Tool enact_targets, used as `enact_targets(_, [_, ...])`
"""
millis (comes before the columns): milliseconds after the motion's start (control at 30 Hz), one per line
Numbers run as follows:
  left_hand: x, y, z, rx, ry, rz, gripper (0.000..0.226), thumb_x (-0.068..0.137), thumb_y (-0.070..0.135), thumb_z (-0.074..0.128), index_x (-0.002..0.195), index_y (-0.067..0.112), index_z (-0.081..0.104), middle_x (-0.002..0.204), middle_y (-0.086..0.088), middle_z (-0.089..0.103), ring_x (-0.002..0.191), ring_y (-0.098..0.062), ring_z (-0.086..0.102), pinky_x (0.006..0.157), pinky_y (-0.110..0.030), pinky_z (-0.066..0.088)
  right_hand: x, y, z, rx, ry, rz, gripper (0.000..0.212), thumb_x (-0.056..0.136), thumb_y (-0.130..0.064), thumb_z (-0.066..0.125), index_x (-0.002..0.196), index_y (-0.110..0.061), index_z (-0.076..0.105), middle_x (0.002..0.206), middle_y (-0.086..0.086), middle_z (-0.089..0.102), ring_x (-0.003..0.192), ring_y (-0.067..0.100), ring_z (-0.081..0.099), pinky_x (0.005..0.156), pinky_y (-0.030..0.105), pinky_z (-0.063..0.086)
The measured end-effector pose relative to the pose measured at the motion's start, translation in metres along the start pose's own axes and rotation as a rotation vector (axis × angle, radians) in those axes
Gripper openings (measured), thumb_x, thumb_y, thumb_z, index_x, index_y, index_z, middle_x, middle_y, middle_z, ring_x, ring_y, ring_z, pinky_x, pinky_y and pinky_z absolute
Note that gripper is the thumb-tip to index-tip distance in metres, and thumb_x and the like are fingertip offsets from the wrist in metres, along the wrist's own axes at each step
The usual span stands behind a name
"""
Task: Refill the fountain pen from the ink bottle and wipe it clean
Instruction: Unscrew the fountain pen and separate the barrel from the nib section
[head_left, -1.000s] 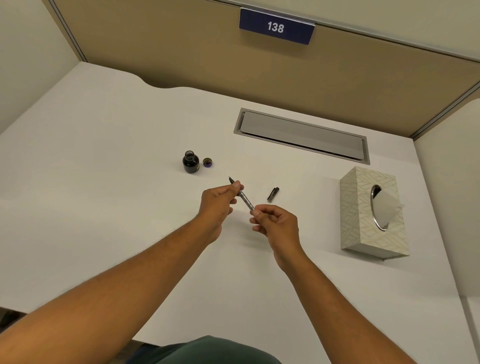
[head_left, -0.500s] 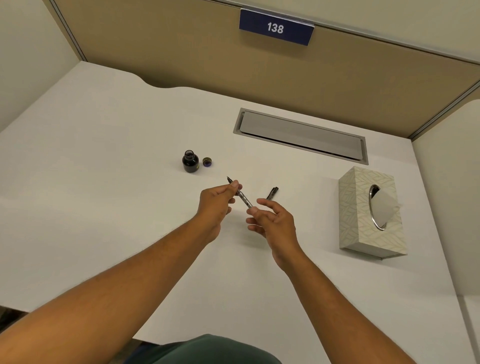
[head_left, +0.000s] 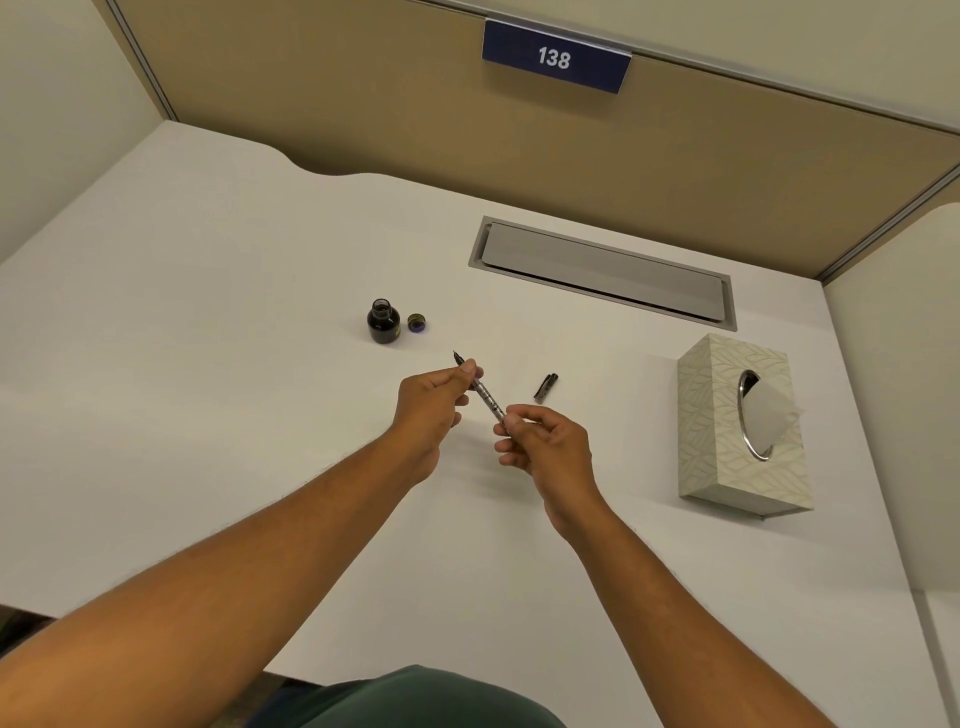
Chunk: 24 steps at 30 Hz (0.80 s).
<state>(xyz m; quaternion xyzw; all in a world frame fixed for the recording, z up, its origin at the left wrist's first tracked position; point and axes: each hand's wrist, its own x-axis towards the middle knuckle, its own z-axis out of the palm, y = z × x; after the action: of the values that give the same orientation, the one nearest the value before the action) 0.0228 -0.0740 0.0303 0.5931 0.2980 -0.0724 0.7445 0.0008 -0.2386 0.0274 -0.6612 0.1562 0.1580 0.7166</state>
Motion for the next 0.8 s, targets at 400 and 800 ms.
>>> enact_targets(400, [0.002, 0.001, 0.000, -0.001, 0.004, 0.005, 0.020, 0.098, 0.038, 0.071, 0.097, 0.022, 0.083, 0.097, 0.009, 0.076, 0.092, -0.015, 0.060, 0.079, -0.030, 0.049, 0.004, -0.002, -0.002, -0.083, -0.030, -0.038, 0.019, 0.097, -0.006, 0.073, 0.116, -0.008, 0.073, 0.094, 0.012, 0.082, 0.079, 0.020, 0.075, 0.070, 0.028, 0.063])
enact_targets(800, [0.012, 0.006, -0.007, -0.083, 0.114, -0.016, 0.020, 0.098, 0.038, 0.073, 0.097, 0.021, 0.083, 0.091, 0.012, 0.073, 0.084, -0.013, 0.055, 0.078, -0.029, 0.048, 0.012, 0.013, -0.010, -0.221, 0.081, -0.140, 0.024, 0.080, -0.007, 0.090, 0.097, -0.019, 0.079, 0.092, -0.003, 0.080, 0.084, 0.007, 0.072, 0.080, 0.016, 0.056])
